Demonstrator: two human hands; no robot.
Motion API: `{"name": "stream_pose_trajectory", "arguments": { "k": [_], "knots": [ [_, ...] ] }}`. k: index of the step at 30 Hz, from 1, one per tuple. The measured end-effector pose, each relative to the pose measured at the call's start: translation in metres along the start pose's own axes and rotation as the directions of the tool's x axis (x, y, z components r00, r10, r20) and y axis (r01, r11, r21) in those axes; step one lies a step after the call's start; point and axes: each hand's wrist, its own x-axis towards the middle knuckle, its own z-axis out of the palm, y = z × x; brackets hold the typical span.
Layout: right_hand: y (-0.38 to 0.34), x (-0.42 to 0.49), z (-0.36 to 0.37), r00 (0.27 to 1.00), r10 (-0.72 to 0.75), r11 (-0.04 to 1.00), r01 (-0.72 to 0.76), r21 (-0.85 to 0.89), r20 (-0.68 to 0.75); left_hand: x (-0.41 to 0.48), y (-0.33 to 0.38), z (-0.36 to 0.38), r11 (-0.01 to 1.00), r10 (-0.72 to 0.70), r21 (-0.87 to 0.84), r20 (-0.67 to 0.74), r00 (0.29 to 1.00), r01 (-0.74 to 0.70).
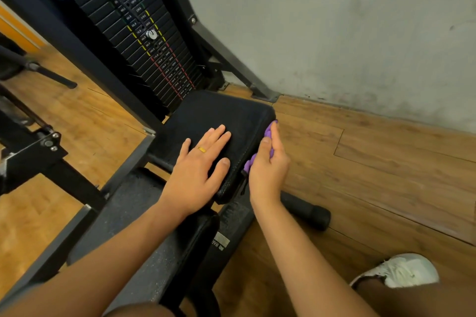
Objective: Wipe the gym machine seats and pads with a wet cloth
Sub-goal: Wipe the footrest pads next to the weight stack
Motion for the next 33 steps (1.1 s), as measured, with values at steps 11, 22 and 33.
{"name": "stream_pose_trajectory", "arguments": {
  "k": [11,22,33],
  "knots": [
    [0.005,-0.026,0.006,1.0,-0.007,1.0,0.007,-0.007,-0.002,-0.001,-0.005,-0.003,1.0,-0.006,0.001,0.001,1.0,0.006],
    [0.019,-0.027,-0.002,0.984,-0.175,0.965,0.174,-0.197,0.014,0.0,-0.002,0.003,0.999,0.02,-0.028,-0.014,1.0,-0.02],
    [0.027,-0.046,-0.002,0.993,-0.119,0.981,0.119,-0.151,0.008,0.0,-0.008,0.004,1.0,0.011,-0.017,-0.005,1.0,-0.011]
  ]
}}
